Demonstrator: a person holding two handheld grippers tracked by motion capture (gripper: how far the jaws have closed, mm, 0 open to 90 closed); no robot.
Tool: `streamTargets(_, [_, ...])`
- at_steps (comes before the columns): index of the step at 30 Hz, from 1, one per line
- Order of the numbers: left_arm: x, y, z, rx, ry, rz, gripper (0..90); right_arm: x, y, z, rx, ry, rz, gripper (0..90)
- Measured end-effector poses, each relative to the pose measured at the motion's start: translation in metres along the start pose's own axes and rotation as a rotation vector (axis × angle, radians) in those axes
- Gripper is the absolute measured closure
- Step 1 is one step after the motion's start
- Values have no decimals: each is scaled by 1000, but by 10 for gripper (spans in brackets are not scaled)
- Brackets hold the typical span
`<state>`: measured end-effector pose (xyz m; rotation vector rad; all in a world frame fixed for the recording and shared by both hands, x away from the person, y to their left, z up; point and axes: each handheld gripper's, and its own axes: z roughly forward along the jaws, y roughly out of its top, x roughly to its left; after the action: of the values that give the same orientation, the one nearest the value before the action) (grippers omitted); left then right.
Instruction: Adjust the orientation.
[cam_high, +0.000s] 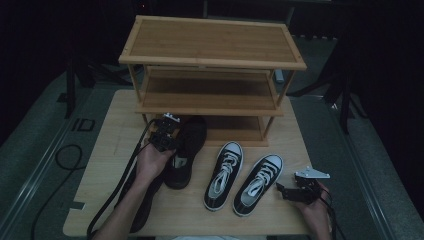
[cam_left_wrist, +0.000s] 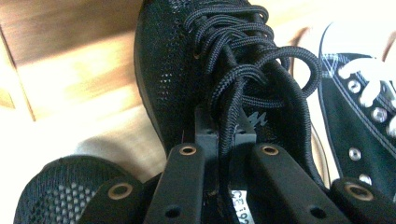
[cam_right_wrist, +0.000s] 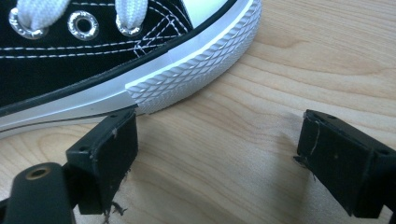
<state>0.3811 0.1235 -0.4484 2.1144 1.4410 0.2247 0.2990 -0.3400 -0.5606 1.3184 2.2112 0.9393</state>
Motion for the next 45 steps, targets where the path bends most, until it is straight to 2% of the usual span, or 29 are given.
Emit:
streamTargets(3, [0,4,4,-18,20,-24,869,0,0,0,0,0,0,122])
streamTargets(15, [1,13,20,-61,106,-78,867,0,0,0,0,0,0,122])
streamTargets(18, [2,14,22,-71,110,-86,864,0,0,0,0,0,0,122])
streamTargets(19, [4,16,26,-85,117,-107,865,0,0,0,0,0,0,122])
streamTargets(22, [4,17,29,-91,124,-111,865,0,0,0,0,0,0,122])
streamTargets(28, [3,18,31,-79,147,-72,848,0,0,0,0,0,0,122])
streamTargets(32, [2,17,27,-83,113,-46,766,0,0,0,0,0,0,122])
streamTargets(35, [1,16,23,-88,105,-26,686,0,0,0,0,0,0,122])
streamTargets(40, [-2,13,14,-73,103,22,646,0,0,0,0,0,0,122])
streamTargets(45, [-3,10,3,-63,75,73,623,0,0,0,0,0,0,122])
